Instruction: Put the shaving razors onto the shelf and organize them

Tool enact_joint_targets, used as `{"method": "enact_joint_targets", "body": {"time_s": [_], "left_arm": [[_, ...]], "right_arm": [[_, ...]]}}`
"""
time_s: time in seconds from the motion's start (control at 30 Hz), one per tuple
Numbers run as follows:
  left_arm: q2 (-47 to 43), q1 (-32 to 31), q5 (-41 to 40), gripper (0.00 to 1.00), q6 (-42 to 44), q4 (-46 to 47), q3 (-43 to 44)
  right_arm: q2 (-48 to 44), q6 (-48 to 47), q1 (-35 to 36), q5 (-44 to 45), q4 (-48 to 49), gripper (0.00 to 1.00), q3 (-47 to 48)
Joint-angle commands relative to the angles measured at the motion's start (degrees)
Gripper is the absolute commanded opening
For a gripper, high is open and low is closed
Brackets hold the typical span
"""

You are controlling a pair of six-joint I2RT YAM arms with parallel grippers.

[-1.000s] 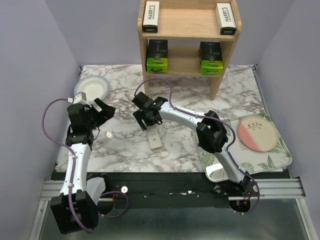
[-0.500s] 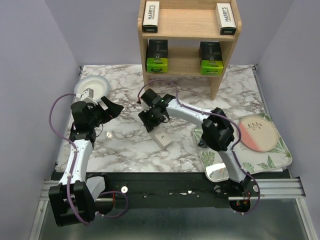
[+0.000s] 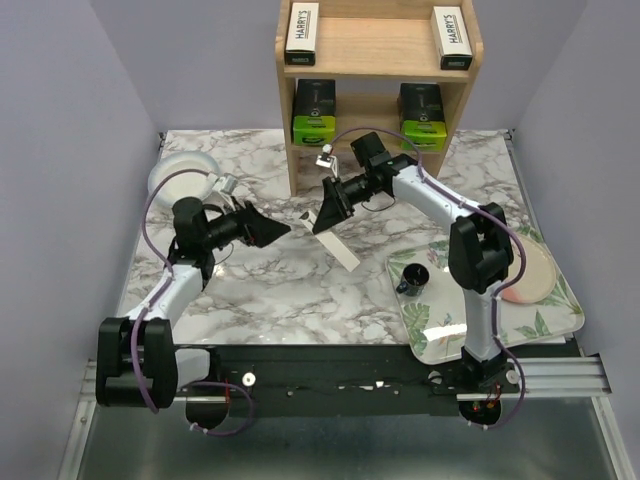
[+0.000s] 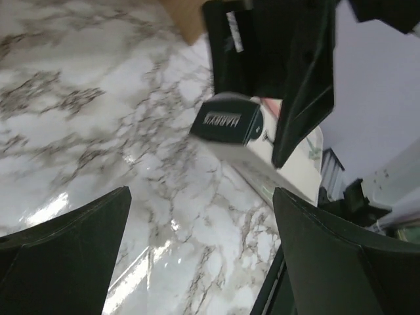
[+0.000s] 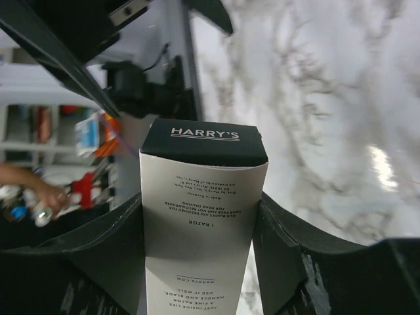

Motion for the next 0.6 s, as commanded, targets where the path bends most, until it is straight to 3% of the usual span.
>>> {"method": "enact_joint_targets", "body": {"time_s": [0.0, 0.03, 0.1, 0.17, 0.2, 0.23, 0.4, 0.57], "left_arm": [[-6.75, -7.01, 4.78, 0.99, 46.97, -27.57, 11.71], [-7.89, -9.11, 3.70, 0.99, 56.38, -38.35, 13.91], [-9.92, -9.66, 2.12, 0.99, 73.68, -45.28, 15.06], [-10.45, -9.66, 1.94, 0.99, 81.22, -51.53, 16.30], [-10.37, -9.66, 1.94, 0.98, 93.18, -55.03, 17.17], [-10.28, -9.66, 2.37, 0.97, 96.95, -60.46, 18.66], [-9.84, -9.66, 4.39, 0.98, 112.26, -65.42, 20.69], [-3.36, -9.83, 12.38, 0.98, 142.53, -84.40, 27.63]], "right_arm": [[0.57, -3.17, 1.25, -22.32, -0.35, 0.57, -1.01], [0.49, -3.80, 0.98, -22.51, -0.43, 0.57, -0.92], [0.13, -4.94, 0.81, -23.21, -1.57, 0.57, -0.22], [-0.04, -8.36, 0.80, -23.04, -5.15, 0.58, 0.39], [-0.30, -9.59, 0.81, -22.78, -6.40, 0.58, 0.57], [-0.65, -12.13, 0.72, -22.51, -7.72, 0.59, 0.66], [-1.97, -20.22, 0.72, -19.53, -15.63, 0.60, 0.74], [-2.94, -30.33, 0.72, -16.10, -22.56, 0.60, 3.29]]}}
